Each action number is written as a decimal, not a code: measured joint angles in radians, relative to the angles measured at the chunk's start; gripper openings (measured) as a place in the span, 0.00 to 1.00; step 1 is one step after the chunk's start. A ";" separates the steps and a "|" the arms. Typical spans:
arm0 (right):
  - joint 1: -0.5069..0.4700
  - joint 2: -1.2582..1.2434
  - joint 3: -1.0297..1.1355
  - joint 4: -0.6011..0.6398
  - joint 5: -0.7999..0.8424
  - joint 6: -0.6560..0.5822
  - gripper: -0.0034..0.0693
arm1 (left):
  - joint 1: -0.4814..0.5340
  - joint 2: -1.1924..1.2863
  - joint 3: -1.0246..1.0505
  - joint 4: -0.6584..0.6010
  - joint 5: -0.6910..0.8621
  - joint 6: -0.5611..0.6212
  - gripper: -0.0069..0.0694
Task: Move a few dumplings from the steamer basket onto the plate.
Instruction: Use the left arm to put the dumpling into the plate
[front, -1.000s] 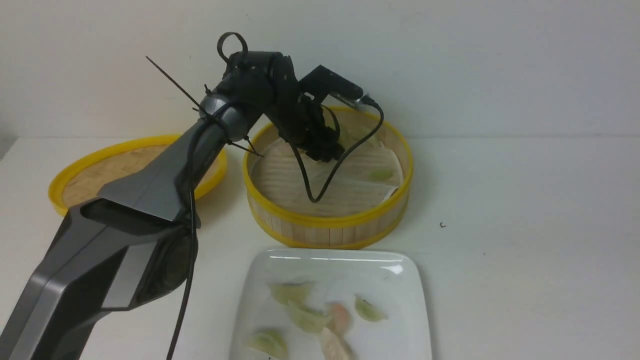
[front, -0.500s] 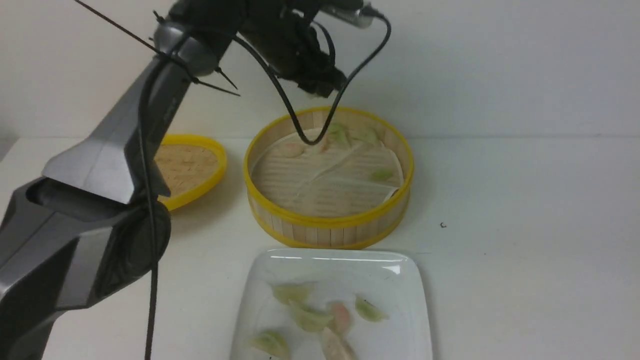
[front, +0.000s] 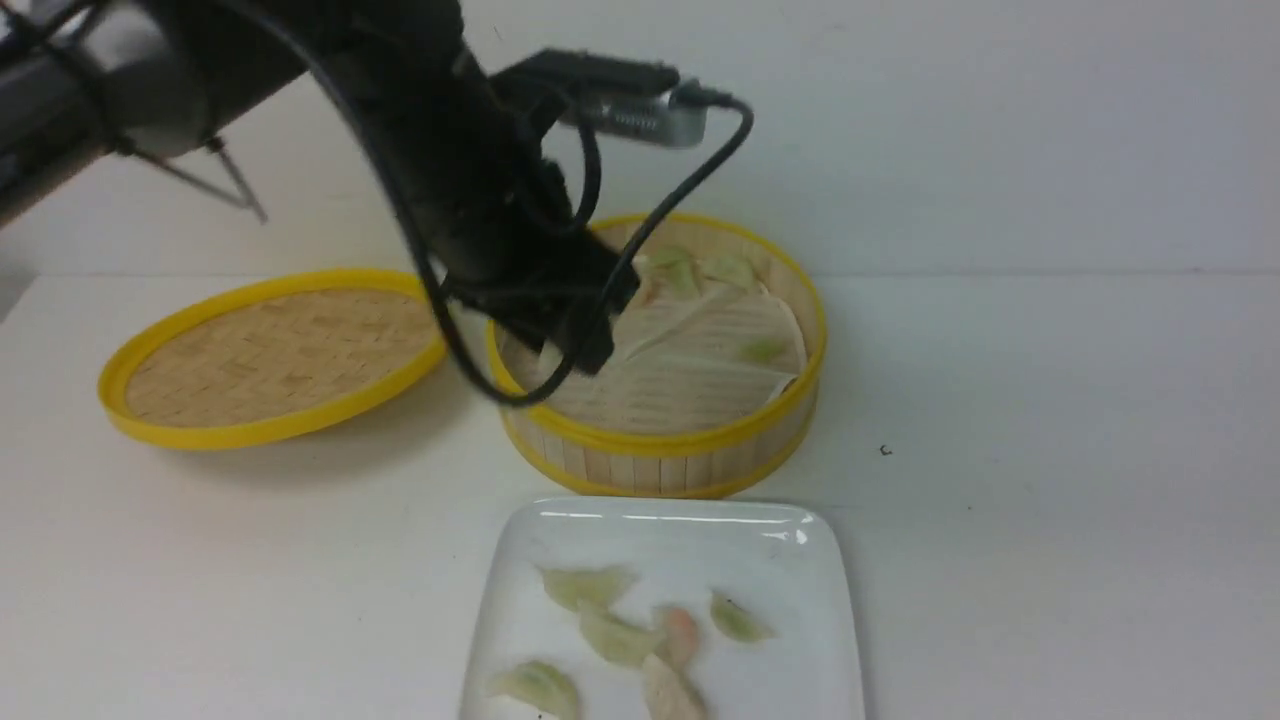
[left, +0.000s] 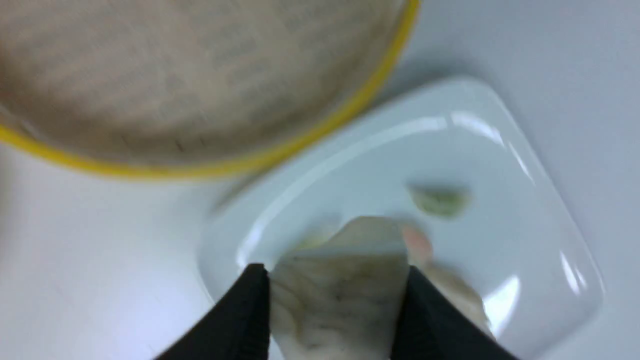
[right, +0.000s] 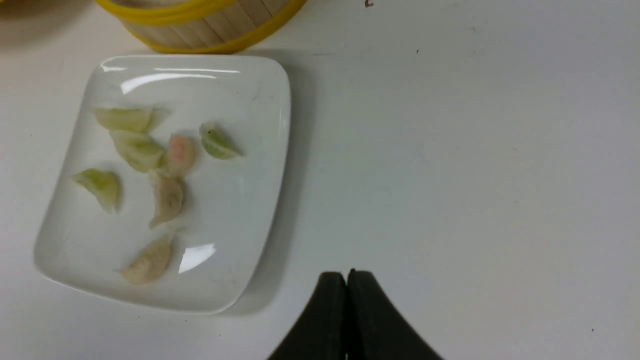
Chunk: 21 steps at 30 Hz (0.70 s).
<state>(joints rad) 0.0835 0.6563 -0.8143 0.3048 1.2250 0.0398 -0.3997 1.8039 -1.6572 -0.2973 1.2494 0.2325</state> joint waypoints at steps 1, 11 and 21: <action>0.000 0.000 0.000 0.000 0.000 -0.006 0.03 | -0.006 -0.060 0.135 -0.024 0.000 0.000 0.45; 0.000 0.000 0.000 0.019 0.000 -0.040 0.03 | -0.115 -0.087 0.509 -0.042 -0.206 0.069 0.45; 0.000 0.000 0.000 0.064 0.001 -0.060 0.03 | -0.201 -0.013 0.520 -0.036 -0.343 0.094 0.60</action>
<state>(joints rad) 0.0835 0.6563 -0.8143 0.3690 1.2258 -0.0202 -0.6002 1.7907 -1.1374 -0.3332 0.9068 0.3266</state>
